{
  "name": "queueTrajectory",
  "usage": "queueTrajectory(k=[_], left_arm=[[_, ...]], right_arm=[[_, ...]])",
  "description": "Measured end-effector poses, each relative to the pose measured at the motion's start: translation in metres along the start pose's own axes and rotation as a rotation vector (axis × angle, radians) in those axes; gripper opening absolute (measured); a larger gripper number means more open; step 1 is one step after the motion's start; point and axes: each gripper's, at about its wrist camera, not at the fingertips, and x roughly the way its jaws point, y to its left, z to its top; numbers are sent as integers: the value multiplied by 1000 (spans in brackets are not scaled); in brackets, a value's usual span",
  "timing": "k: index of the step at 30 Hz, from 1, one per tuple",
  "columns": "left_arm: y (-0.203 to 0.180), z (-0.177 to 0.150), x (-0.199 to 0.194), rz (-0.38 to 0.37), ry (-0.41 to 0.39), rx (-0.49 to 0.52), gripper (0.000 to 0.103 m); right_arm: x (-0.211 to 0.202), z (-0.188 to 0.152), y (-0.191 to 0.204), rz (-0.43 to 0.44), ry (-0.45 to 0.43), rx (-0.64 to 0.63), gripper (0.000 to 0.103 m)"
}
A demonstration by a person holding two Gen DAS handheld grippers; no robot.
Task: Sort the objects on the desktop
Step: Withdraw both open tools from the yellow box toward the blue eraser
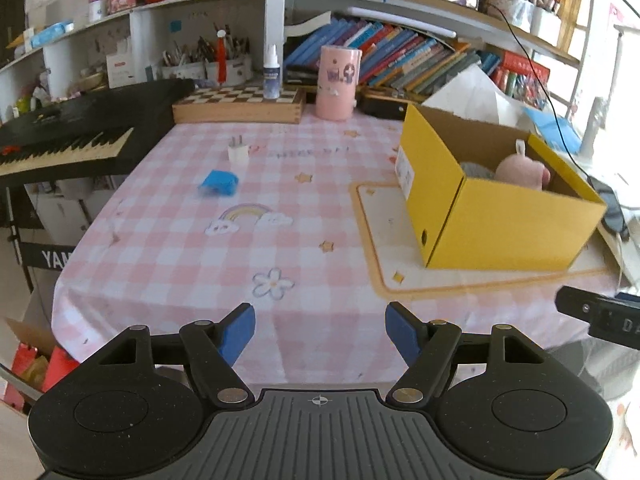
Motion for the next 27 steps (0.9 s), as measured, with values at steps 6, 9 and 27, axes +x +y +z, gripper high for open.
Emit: queueTrajectory(k=[6,9,27], left_arm=[[21,-12,-10,-3,18,14,74],[33,-17,-14,8,25,16,74],[93,-32,-35,99,17,-18,74]], right_arm=[[-9,-15,27,18,16,-6,88],[-10,-21,40,37,29,-16,88],[-8,-35,123,163,86,-158,90]])
